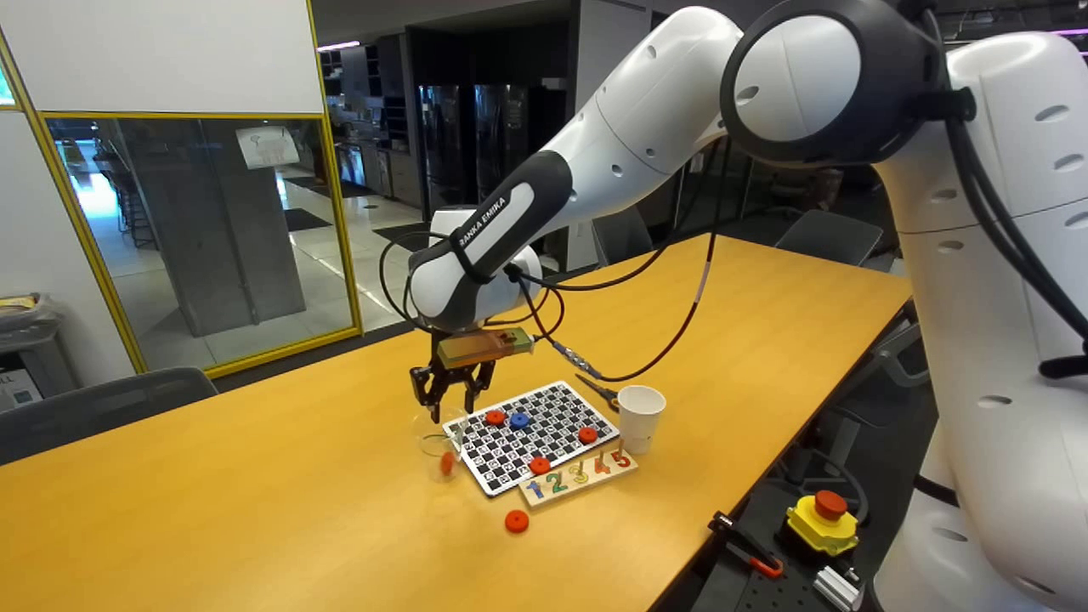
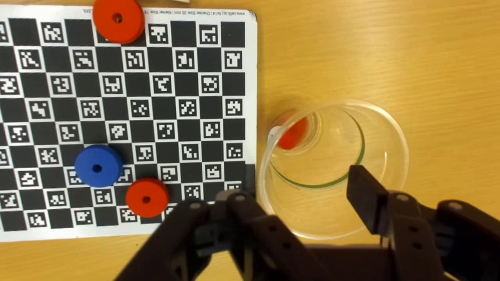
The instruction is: Pick up the orange and blue objects from the table and put them in the two cups
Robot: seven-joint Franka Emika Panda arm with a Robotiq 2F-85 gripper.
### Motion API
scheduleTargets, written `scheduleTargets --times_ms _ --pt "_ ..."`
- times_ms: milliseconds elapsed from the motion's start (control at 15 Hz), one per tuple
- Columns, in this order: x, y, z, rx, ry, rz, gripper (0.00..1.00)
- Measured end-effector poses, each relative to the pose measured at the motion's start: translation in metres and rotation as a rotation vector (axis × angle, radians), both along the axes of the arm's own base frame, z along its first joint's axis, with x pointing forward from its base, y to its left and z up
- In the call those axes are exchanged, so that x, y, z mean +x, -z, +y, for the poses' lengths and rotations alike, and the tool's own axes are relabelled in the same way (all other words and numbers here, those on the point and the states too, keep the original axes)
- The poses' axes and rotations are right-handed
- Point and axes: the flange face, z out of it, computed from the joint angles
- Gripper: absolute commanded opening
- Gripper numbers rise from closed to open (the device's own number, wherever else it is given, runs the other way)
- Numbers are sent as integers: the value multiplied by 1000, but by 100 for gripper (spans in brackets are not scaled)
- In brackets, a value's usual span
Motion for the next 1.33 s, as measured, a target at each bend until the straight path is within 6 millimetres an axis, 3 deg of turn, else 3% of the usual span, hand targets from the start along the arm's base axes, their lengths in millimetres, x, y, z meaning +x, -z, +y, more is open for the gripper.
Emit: scheduleTargets --times_ms 67,467,867,1067,1333 --pt "0 -1 1 0 -2 3 100" --pt "7 -9 -4 -3 11 -12 100" --pt "24 -25 -49 -94 110 -73 100" --pt "26 -12 -70 -129 123 -55 100" --pt "29 28 -83 -134 23 5 100"
